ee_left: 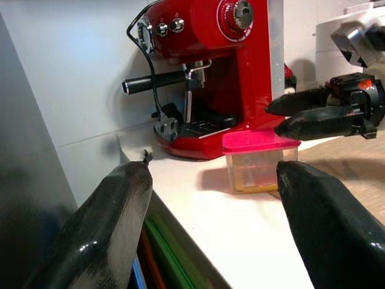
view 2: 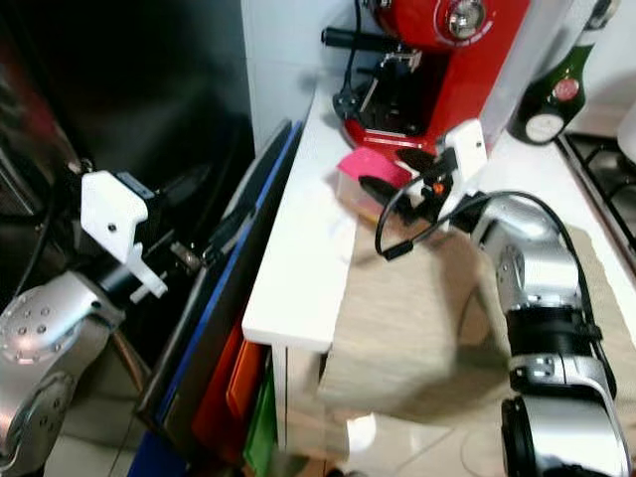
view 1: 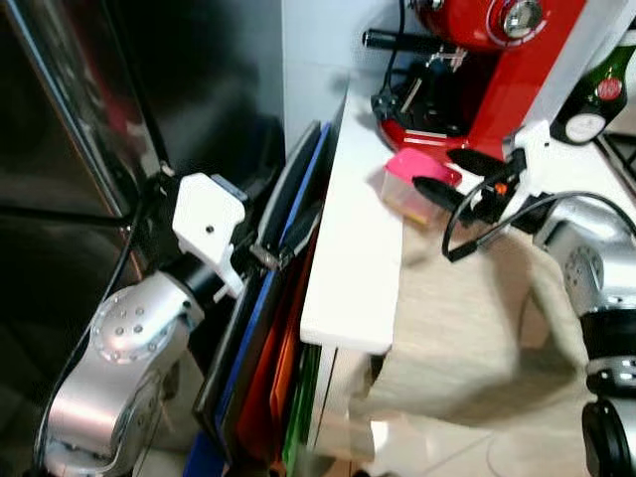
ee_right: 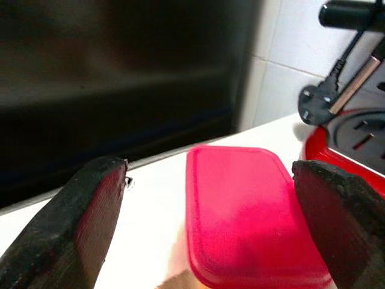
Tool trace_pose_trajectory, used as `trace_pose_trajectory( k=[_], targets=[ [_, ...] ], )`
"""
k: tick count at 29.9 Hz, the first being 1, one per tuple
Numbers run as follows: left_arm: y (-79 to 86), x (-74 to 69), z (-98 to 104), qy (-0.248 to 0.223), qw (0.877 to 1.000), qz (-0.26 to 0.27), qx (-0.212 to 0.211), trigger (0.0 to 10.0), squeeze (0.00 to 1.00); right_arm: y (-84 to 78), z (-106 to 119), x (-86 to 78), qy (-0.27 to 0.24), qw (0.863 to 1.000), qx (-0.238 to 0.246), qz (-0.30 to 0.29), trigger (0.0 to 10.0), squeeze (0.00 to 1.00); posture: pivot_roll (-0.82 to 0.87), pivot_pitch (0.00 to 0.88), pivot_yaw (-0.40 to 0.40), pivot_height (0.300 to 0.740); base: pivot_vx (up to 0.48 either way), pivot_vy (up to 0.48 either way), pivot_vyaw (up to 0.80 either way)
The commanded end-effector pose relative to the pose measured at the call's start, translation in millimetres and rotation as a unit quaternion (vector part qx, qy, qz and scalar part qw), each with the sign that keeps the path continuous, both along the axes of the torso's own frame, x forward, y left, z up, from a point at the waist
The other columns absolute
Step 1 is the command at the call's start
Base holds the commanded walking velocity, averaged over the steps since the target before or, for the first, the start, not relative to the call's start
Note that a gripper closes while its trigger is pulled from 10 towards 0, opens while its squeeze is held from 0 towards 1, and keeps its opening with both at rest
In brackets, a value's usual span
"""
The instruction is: Restocking fridge
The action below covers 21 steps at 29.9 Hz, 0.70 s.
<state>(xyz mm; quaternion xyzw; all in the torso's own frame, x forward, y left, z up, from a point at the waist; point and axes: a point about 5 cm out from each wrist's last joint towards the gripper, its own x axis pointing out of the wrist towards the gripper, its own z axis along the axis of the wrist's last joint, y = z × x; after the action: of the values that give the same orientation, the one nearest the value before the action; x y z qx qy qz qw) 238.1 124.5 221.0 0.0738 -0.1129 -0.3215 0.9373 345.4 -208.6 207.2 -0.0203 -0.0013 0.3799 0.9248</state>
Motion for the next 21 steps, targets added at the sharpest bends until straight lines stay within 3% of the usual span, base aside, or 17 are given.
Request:
trace_pose_trajectory(
  k=[1,21],
  targets=[
    [-3.1,-3.0,-1.1,0.011,1.000,-0.023,-0.002,10.0,0.00,-3.0,-3.1,-2.1,0.008,1.000,-0.003,-0.005,10.0,0.00,0.16,0.000,-0.026,0.740,0.000,0.000,0.00],
    [-4.8,-6.8,-0.7,0.012,0.998,-0.055,0.001,10.0,0.00,-12.1,-32.9,2.8,0.077,0.995,0.025,-0.061,10.0,0.00,0.16,0.000,-0.024,0.740,0.000,0.000,0.00]
  ],
)
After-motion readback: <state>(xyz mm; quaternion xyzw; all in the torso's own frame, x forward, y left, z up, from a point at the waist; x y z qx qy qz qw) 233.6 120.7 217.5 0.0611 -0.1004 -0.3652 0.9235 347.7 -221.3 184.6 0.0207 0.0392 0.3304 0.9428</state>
